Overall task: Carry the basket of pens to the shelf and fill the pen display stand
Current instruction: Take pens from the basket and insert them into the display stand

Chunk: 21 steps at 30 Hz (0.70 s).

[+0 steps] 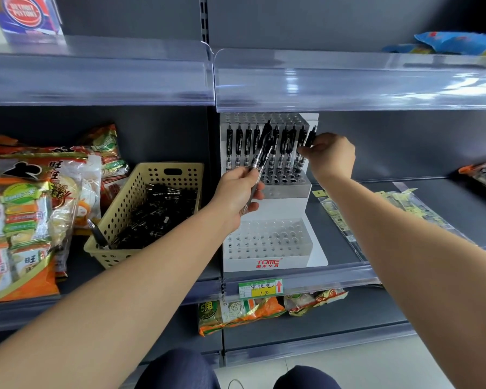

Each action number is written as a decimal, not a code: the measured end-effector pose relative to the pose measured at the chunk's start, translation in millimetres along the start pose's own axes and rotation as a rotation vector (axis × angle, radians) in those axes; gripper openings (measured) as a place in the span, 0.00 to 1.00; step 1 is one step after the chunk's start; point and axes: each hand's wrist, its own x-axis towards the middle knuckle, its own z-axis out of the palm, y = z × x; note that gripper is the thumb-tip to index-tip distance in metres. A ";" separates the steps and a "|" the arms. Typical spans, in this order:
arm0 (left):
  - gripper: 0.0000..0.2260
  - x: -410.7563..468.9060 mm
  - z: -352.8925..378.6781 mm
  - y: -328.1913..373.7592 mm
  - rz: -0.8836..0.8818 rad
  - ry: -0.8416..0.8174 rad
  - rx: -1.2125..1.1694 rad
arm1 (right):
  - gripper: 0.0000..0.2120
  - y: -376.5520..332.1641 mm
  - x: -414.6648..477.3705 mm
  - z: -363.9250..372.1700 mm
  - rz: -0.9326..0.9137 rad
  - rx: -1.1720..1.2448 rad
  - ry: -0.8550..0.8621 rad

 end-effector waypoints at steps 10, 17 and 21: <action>0.05 3.8 -2.4 -0.6 -0.005 -0.013 0.001 | 0.06 2.9 6.0 14.1 -0.013 -0.102 -0.004; 0.05 3.5 -4.6 0.6 -0.002 -0.015 0.002 | 0.06 3.3 5.8 16.2 -0.023 -0.139 -0.003; 0.06 2.3 -4.9 1.8 0.010 -0.021 -0.004 | 0.08 2.3 3.3 11.5 -0.012 -0.107 -0.015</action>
